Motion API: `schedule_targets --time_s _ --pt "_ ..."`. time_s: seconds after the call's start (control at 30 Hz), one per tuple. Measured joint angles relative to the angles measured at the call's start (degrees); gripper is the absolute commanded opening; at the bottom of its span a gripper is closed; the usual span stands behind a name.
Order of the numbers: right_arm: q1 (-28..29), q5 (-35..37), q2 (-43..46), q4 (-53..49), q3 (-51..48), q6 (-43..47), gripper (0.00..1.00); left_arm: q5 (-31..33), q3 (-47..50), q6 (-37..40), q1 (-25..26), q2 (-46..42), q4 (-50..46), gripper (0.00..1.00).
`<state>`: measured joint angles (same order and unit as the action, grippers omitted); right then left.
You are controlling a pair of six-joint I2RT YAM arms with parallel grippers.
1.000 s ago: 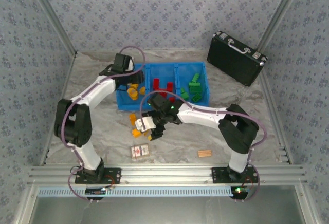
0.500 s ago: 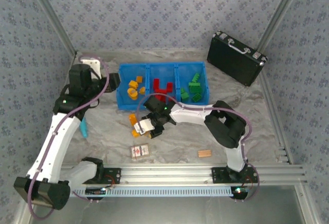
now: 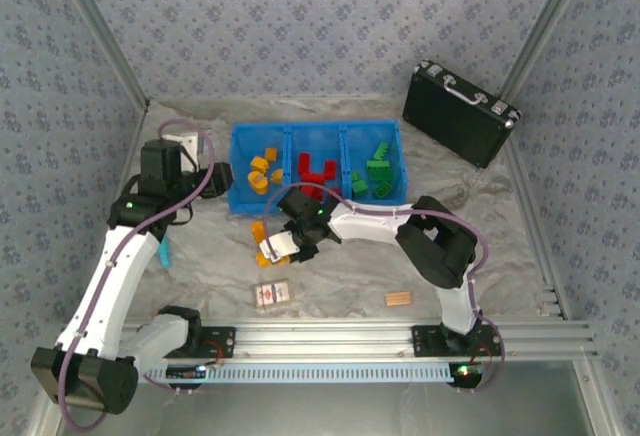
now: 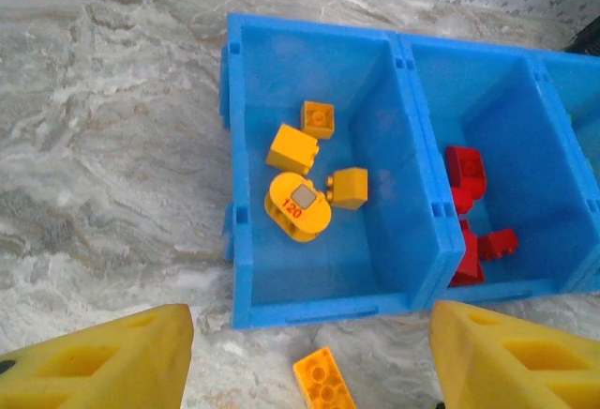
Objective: Sort the legos into containers by color
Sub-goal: Pick up the lego from the center of the table, then place the lego in the container.
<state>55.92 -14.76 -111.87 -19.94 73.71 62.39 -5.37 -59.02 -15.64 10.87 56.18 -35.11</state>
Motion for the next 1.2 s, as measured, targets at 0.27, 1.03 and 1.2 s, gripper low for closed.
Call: schedule_targets --time_s 0.27,1.03,1.2 --pt "-0.50 0.07 0.24 -4.50 3.28 -0.87 0.24 0.39 6.38 -2.62 0.00 -9.86 -4.20 0.66" --pt "-9.53 1.60 -20.81 -3.76 41.48 -0.39 0.25 -3.98 24.06 -18.67 5.70 -20.79 -5.03 0.61" --pt "-9.94 2.16 -21.33 -3.65 42.80 -0.46 0.41 -2.29 26.77 -24.06 10.64 -18.88 -4.72 0.62"
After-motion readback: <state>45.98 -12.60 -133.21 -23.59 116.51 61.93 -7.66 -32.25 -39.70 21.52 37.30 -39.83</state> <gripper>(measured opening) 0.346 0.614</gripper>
